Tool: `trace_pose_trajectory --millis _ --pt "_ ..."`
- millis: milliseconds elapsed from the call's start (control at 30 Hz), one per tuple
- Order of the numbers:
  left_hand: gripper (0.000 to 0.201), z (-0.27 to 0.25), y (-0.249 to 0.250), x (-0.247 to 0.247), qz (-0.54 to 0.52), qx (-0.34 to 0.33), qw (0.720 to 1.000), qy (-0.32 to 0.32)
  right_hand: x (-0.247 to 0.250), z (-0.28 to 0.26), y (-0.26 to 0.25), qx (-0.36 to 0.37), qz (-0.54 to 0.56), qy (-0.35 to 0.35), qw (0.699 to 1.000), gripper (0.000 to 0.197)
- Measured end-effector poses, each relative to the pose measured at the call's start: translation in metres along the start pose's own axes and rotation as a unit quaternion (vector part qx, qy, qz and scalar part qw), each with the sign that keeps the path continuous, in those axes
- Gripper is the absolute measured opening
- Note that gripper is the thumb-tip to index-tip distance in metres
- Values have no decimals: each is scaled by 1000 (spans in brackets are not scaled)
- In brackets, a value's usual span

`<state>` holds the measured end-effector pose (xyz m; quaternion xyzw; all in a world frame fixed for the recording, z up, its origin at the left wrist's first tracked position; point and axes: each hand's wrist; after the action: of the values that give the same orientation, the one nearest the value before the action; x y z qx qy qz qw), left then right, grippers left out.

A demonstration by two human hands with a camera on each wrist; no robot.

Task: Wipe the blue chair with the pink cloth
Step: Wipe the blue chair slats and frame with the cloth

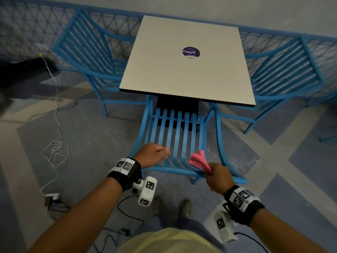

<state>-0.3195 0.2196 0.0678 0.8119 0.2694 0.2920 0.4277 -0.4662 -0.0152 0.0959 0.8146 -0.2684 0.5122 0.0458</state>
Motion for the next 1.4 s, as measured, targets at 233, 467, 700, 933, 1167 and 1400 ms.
trace_pose_trajectory --millis 233,467,700,933,1167,1400 --pt "43 -11 -13 20 -14 18 998 51 -49 -3 -60 45 15 34 998 42" --pt "58 -24 -29 36 -41 44 995 80 -45 11 -109 149 63 -31 986 27" --pt "34 -27 -33 56 -128 25 976 174 -4 24 -117 135 142 23 980 25" --pt "40 -33 -45 69 -145 21 959 242 -48 31 -127 185 -68 -36 980 29" --pt "35 -51 -64 78 -99 46 959 261 -66 32 -184 258 -44 -24 965 27" --pt "93 -75 -67 91 30 6 997 72 -55 38 -232 393 4 -59 917 22"
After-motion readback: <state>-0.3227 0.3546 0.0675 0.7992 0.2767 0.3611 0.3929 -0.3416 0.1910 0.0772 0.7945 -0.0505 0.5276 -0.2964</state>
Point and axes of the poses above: each hand's wrist, its own z-axis towards the middle knuckle, its own x-axis out of the back of the hand, y = z × x, and after that the axes turned 13 degrees about -z, right-handed
